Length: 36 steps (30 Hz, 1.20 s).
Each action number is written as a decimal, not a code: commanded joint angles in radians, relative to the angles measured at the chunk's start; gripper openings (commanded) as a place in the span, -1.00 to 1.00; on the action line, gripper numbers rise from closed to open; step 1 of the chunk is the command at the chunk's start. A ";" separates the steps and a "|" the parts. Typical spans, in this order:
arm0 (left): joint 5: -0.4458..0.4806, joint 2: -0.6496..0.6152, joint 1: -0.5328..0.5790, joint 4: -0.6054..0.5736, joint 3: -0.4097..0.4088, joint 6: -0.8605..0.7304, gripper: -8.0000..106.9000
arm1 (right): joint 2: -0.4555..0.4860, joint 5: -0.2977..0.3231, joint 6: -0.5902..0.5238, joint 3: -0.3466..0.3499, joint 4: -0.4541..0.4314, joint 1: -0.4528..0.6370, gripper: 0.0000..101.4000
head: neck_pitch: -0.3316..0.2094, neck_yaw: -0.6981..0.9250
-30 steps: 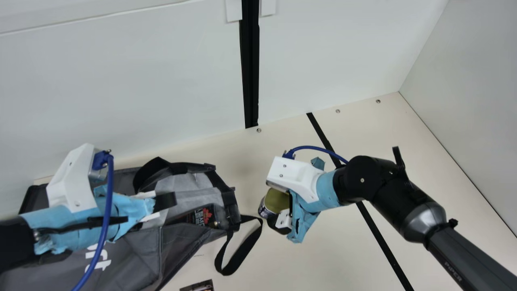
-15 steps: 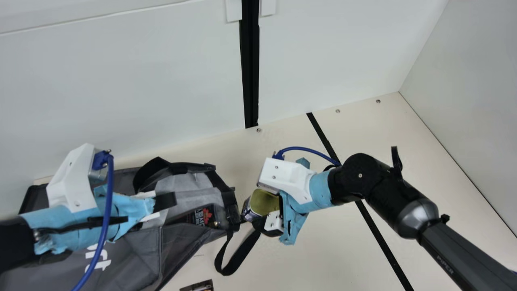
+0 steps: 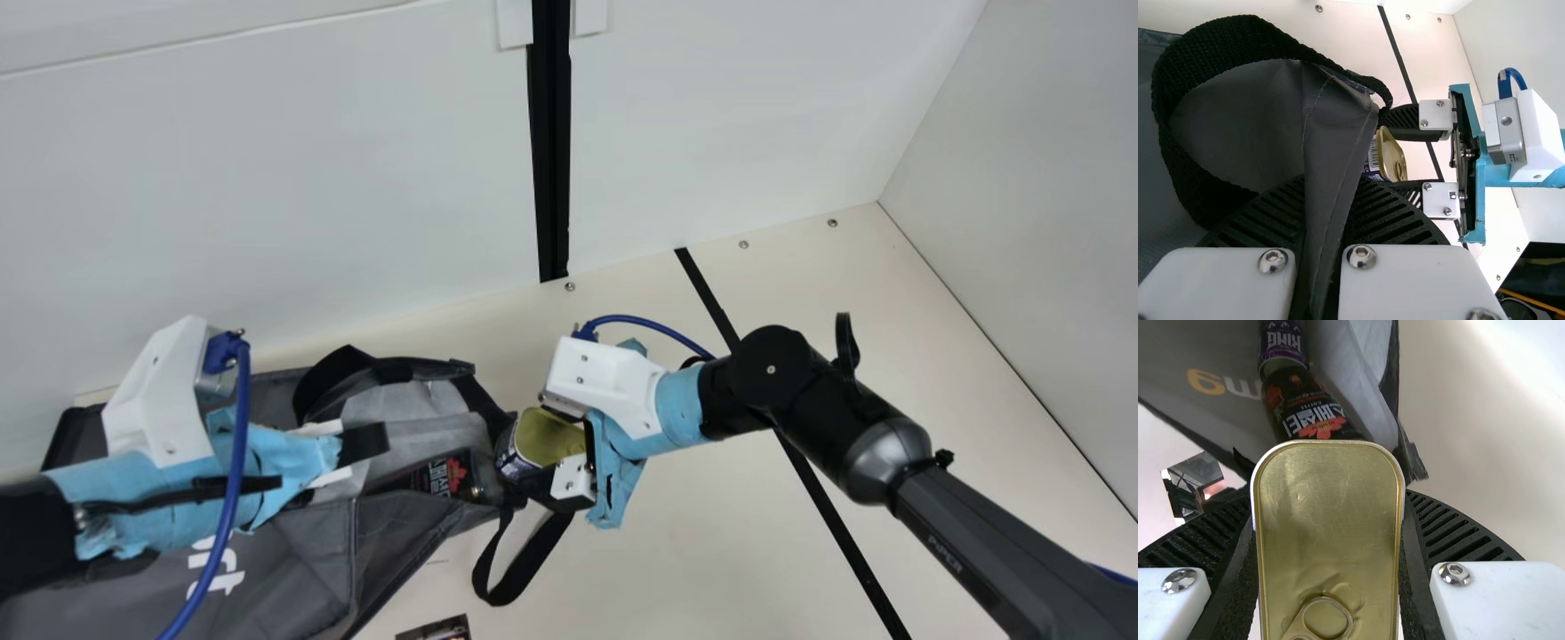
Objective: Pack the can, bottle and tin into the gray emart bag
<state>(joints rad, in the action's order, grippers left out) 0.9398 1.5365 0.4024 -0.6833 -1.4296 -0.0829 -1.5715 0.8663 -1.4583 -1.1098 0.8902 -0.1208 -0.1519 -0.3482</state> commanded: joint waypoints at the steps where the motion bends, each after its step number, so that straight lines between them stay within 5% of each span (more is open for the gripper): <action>1: 0.000 0.000 0.000 0.000 0.000 0.000 -0.68 | -0.007 -0.001 -0.005 -0.005 0.013 -0.005 -1.00 | -0.023 -0.001; 36: 0.000 0.000 0.000 0.000 0.000 0.000 -0.68 | -0.155 -0.052 0.044 -0.173 0.086 -0.169 -1.00 | -0.023 -0.001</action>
<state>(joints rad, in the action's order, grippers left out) 0.9398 1.5365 0.4024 -0.6833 -1.4296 -0.0829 -1.7243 0.8134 -1.4169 -1.2778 0.9772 -0.2857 -0.1519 -0.3482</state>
